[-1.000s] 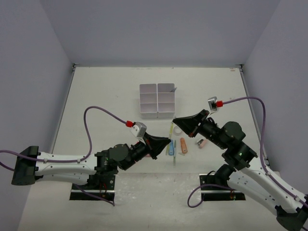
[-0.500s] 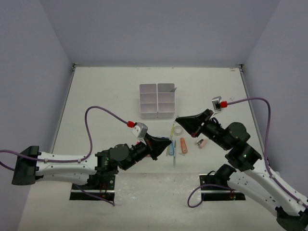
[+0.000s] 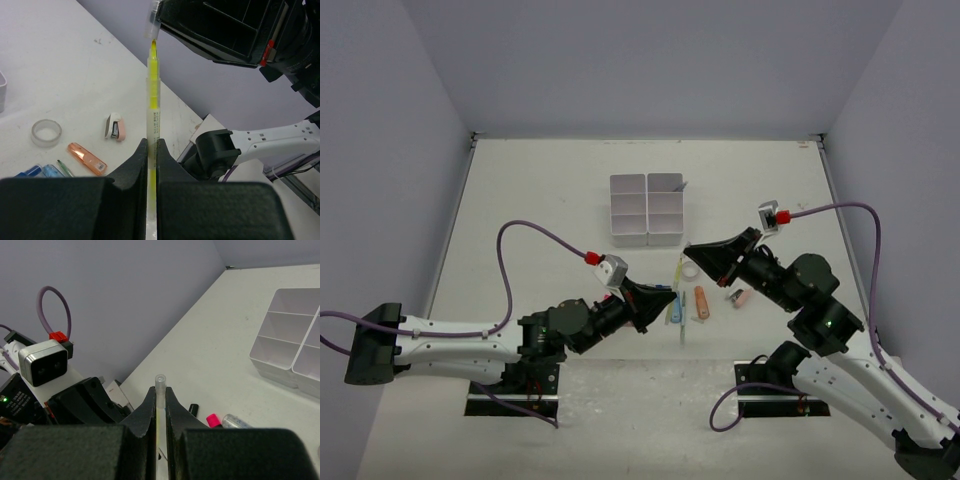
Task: Sort the stationery into containers
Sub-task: Close the pen cap on the pen.
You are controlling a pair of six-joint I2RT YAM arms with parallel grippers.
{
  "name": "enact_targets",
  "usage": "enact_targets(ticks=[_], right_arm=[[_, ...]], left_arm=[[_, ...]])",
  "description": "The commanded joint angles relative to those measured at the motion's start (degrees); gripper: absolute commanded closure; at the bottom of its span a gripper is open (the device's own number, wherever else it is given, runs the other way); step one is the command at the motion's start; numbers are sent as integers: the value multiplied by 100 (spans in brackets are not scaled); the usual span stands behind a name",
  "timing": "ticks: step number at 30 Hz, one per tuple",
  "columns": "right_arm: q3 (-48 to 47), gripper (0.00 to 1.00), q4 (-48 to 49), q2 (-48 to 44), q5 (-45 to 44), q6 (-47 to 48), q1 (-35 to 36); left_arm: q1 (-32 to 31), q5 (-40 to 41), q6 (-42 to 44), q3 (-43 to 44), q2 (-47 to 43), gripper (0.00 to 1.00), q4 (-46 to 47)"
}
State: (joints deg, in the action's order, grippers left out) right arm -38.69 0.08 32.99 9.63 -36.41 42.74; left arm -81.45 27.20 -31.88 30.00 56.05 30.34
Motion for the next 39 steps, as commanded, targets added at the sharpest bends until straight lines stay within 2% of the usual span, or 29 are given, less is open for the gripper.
enact_targets(ticks=[1, 27, 39], right_arm=[[-343, 100, 2, -30, 16, 72, 24], [-355, 100, -439, 154, 97, 178, 24], [-396, 100, -639, 263, 399, 226, 24]], left_arm=[[6, -4, 68, 112, 28, 100, 23], [6, -10, 182, 245, -31, 100, -21], [6, 0, 393, 371, 12, 100, -134]])
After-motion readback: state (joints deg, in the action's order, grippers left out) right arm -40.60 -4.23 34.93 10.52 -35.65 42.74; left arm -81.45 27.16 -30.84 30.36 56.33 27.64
